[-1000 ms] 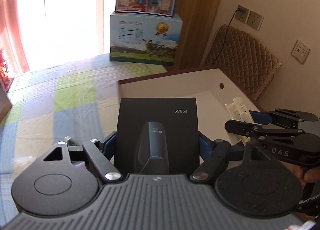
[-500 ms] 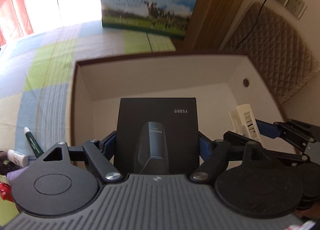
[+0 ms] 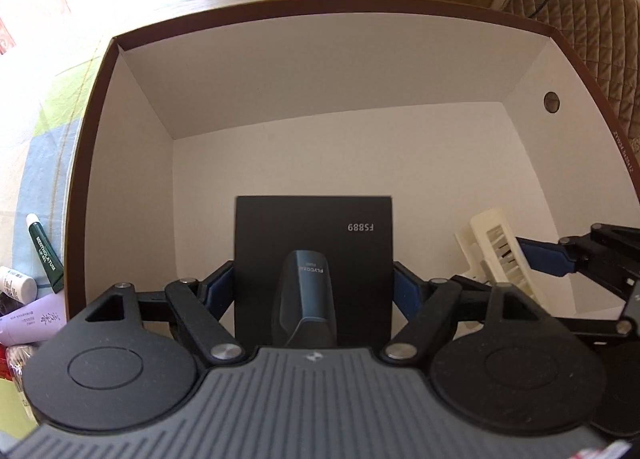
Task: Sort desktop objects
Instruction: 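Carry the black box and claw clip into the cardboard box with both tools, then open both tools to release the items and withdraw from the box, then grasp the cotton swab bag with the right tool, then grasp the clear plastic cup with the left tool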
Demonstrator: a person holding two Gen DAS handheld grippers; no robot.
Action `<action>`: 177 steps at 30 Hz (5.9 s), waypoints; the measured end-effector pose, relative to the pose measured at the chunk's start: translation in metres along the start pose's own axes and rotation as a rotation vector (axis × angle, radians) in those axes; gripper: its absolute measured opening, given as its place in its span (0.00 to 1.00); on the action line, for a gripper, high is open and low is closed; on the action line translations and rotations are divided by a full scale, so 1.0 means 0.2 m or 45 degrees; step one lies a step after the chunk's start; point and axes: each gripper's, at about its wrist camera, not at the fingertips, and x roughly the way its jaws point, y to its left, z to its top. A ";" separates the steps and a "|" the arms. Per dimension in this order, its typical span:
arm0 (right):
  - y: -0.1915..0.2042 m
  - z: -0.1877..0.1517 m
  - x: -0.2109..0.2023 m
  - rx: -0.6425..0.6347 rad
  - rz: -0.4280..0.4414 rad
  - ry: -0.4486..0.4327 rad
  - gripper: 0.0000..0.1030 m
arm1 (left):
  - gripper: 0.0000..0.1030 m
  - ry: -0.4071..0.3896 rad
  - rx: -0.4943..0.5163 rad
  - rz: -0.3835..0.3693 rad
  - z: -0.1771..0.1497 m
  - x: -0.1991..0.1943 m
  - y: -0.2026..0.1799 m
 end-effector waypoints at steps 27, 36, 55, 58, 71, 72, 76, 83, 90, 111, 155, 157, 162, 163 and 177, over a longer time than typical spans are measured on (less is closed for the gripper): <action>0.03 -0.05 -0.33 0.174 -0.010 -0.279 0.98 | 0.87 -0.211 0.033 -0.112 -0.05 -0.37 0.08; 0.14 -0.12 -0.51 0.210 -0.025 -0.385 0.98 | 0.88 -0.340 0.088 -0.126 -0.20 -0.62 0.19; 0.60 -0.31 -0.72 0.202 -0.055 -0.486 0.98 | 0.88 -0.432 0.106 -0.123 -0.61 -0.93 0.52; 0.68 -0.34 -0.73 0.202 -0.040 -0.477 0.98 | 0.88 -0.433 0.091 -0.120 -0.67 -0.96 0.59; 1.02 -0.41 -0.64 0.201 0.060 -0.391 0.98 | 0.88 -0.351 0.018 -0.085 -0.92 -0.99 0.89; 1.04 -0.41 -0.63 0.201 0.066 -0.385 0.98 | 0.88 -0.348 0.014 -0.080 -0.94 -0.99 0.92; 1.14 -0.40 -0.59 0.184 0.088 -0.367 0.98 | 0.88 -0.332 -0.007 -0.053 -0.99 -0.99 1.02; 1.32 -0.38 -0.49 0.158 0.124 -0.319 0.98 | 0.88 -0.290 -0.052 -0.021 -1.08 -0.97 1.21; 1.48 -0.35 -0.39 0.134 0.152 -0.288 0.98 | 0.88 -0.285 -0.086 0.020 -1.14 -0.97 1.37; 1.76 -0.17 -0.01 -0.035 0.106 -0.299 0.69 | 0.87 -0.355 -0.062 0.102 -1.09 -0.81 1.68; 1.55 -0.13 0.34 0.177 -0.136 -0.198 0.27 | 0.78 -0.361 0.134 0.033 -0.75 -0.34 1.67; 1.55 -0.13 0.34 0.182 -0.136 -0.198 0.27 | 0.70 -0.368 0.130 0.034 -0.73 -0.33 1.66; 1.54 -0.14 0.33 0.187 -0.135 -0.198 0.27 | 0.47 -0.372 0.130 0.013 -0.72 -0.31 1.67; 1.54 -0.14 0.33 0.186 -0.135 -0.197 0.27 | 0.47 -0.370 0.132 0.010 -0.72 -0.31 1.67; 1.57 -0.21 0.25 0.147 -0.068 -0.191 0.24 | 0.47 -0.399 0.164 0.039 -0.85 -0.46 1.65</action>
